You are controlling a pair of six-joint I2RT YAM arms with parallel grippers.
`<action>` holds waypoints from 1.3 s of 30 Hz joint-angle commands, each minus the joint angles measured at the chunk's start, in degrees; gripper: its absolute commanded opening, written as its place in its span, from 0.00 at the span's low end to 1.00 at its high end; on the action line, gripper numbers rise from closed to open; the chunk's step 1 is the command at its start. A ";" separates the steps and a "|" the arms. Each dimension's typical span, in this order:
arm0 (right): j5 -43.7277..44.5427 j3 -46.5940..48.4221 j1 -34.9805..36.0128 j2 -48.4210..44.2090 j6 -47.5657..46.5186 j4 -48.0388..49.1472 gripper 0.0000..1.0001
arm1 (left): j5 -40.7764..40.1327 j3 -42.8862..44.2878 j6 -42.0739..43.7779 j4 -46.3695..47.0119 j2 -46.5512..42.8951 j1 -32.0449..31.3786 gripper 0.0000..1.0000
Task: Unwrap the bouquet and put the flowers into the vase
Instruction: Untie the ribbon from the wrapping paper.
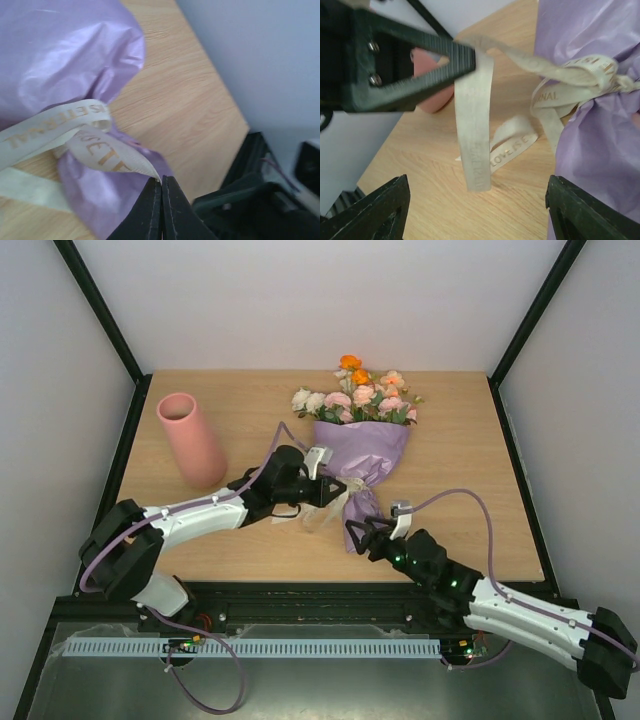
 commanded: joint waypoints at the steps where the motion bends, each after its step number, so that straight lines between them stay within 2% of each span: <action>1: -4.21 -3.29 0.14 3.82 -1.51 16.84 0.75 | 8.34 -0.72 -10.09 10.41 0.42 -0.28 0.02; 4: -1.44 -2.89 0.12 9.45 -5.10 21.14 0.76 | 10.38 -0.96 -14.41 14.51 1.18 -0.30 0.02; 6: 1.89 -2.86 0.16 12.65 -8.14 24.80 0.84 | 11.82 -1.63 -17.54 17.87 1.26 -0.28 0.02; 8: 2.83 -3.71 0.12 16.21 -9.59 31.09 0.87 | 12.25 -2.10 -19.45 20.32 1.27 -0.27 0.02; 13: 2.41 -0.47 0.13 26.86 -7.94 36.22 0.80 | 11.89 -2.39 -21.35 22.60 1.07 -0.29 0.02; 16: 5.59 -2.05 0.13 30.10 -5.85 38.31 0.74 | 12.28 -2.54 -22.56 24.14 0.72 -0.25 0.02; 19: 8.40 -3.04 0.12 30.29 -4.44 39.04 0.58 | 11.89 -2.32 -22.58 23.97 0.43 -0.21 0.02; 23: 8.54 -2.66 0.16 24.57 -5.28 34.70 0.11 | 11.59 -2.32 -22.44 23.81 0.36 0.37 0.02; 24: 9.33 -2.29 0.13 21.68 -5.22 31.64 0.03 | 11.52 -2.34 -22.42 23.67 0.27 0.64 0.03; 26: 11.13 -0.89 0.16 14.79 -6.41 24.34 0.01 | 10.94 -2.36 -21.62 22.33 -0.34 1.60 0.16; 30: 16.67 2.94 0.13 1.06 -7.17 9.56 0.01 | 9.69 -2.44 -17.75 15.79 -3.45 4.05 0.23; 32: 19.03 4.66 0.18 -3.39 -7.44 5.64 0.01 | 7.77 -2.60 -15.37 12.34 -5.78 4.74 0.30; 35: 19.39 5.99 0.16 -4.05 -6.40 2.11 0.01 | 3.77 -2.43 -10.38 5.53 -8.97 5.09 0.31; 37: 17.71 6.11 0.14 -0.79 -4.68 0.04 0.01 | 0.62 -1.92 -7.67 0.54 -10.25 5.28 0.36; 39: 14.62 6.89 0.13 4.26 -3.16 -2.18 0.11 | -2.93 -1.83 -5.02 -3.42 -11.00 5.65 0.44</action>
